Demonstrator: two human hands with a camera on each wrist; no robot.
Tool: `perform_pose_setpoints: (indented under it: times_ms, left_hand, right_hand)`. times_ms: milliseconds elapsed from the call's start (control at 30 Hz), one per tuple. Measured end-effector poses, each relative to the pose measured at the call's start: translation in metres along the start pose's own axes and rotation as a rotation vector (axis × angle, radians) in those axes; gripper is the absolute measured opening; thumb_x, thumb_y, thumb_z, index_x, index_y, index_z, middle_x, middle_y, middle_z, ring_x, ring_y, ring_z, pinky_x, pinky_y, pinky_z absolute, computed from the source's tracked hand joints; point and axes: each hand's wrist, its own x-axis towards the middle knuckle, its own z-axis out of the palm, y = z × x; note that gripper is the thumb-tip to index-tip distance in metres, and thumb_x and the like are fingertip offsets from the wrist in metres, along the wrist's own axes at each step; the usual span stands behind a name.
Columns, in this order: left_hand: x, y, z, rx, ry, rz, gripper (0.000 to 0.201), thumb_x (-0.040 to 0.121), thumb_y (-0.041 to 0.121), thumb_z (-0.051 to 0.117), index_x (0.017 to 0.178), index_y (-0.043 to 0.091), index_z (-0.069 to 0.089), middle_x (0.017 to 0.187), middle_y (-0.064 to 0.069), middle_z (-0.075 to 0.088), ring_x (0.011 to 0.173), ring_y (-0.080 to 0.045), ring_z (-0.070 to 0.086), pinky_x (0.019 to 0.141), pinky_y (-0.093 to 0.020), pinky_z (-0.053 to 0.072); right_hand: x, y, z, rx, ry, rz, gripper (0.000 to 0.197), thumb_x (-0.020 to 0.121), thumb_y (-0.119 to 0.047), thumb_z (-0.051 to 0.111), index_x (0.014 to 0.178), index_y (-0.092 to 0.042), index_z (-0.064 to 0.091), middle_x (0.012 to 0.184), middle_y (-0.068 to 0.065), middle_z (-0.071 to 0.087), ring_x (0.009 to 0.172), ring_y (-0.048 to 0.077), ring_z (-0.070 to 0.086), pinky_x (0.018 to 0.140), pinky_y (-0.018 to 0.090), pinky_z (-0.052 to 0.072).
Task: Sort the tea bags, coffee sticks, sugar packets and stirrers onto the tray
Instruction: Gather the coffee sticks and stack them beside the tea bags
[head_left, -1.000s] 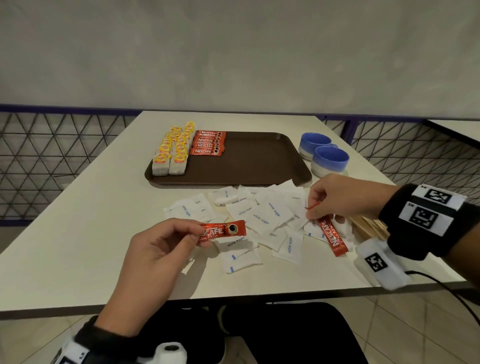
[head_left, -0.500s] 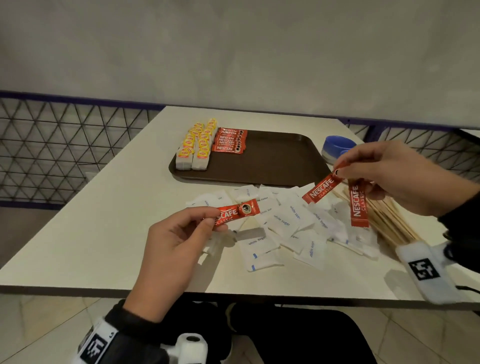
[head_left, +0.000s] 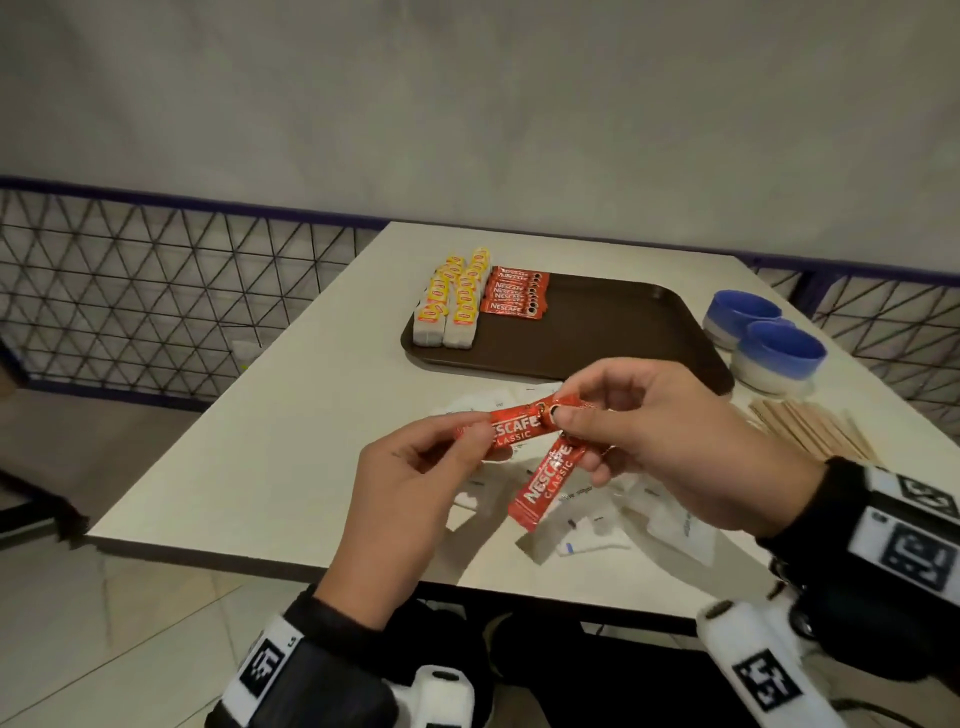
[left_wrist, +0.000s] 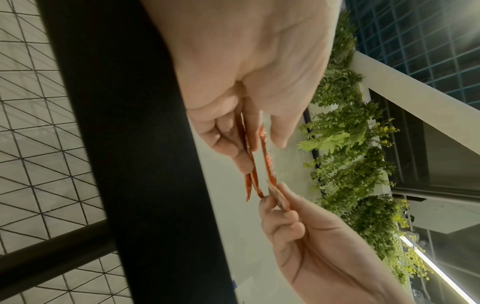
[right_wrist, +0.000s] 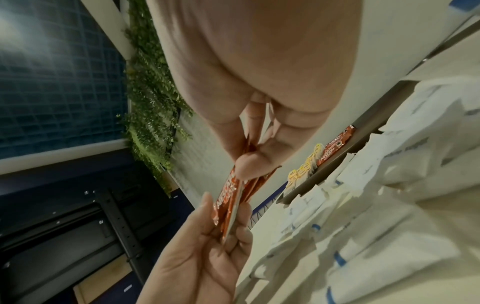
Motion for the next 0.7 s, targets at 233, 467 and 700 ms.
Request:
perform_pose_setpoints:
  times_ms: [233, 467, 700]
  left_hand:
    - [0.003, -0.01, -0.006, 0.012, 0.02, 0.018, 0.017, 0.092, 0.013, 0.069, 0.101, 0.023, 0.08, 0.099, 0.005, 0.079, 0.097, -0.012, 0.074, 0.078, -0.026, 0.061]
    - [0.004, -0.008, -0.006, -0.034, -0.021, 0.001, 0.016, 0.091, 0.016, 0.069, 0.102, 0.02, 0.08, 0.102, 0.003, 0.079, 0.1, -0.015, 0.073, 0.085, -0.035, 0.06]
    - [0.005, -0.01, -0.007, -0.022, -0.02, -0.011, 0.026, 0.085, 0.002, 0.076, 0.105, 0.018, 0.079, 0.104, 0.002, 0.078, 0.1, -0.015, 0.074, 0.087, -0.037, 0.061]
  right_hand:
    - [0.002, 0.004, 0.002, 0.002, 0.044, -0.028, 0.015, 0.085, -0.011, 0.075, 0.101, -0.01, 0.076, 0.089, 0.012, 0.077, 0.071, 0.022, 0.073, 0.064, 0.031, 0.063]
    - [0.004, 0.012, 0.01, -0.006, 0.108, -0.099, 0.018, 0.078, -0.011, 0.08, 0.095, -0.01, 0.075, 0.089, 0.01, 0.077, 0.071, 0.027, 0.075, 0.068, 0.037, 0.063]
    - [0.003, 0.009, 0.016, -0.157, 0.114, -0.117, 0.018, 0.081, -0.017, 0.08, 0.093, -0.013, 0.068, 0.091, 0.008, 0.074, 0.072, 0.024, 0.076, 0.067, 0.039, 0.064]
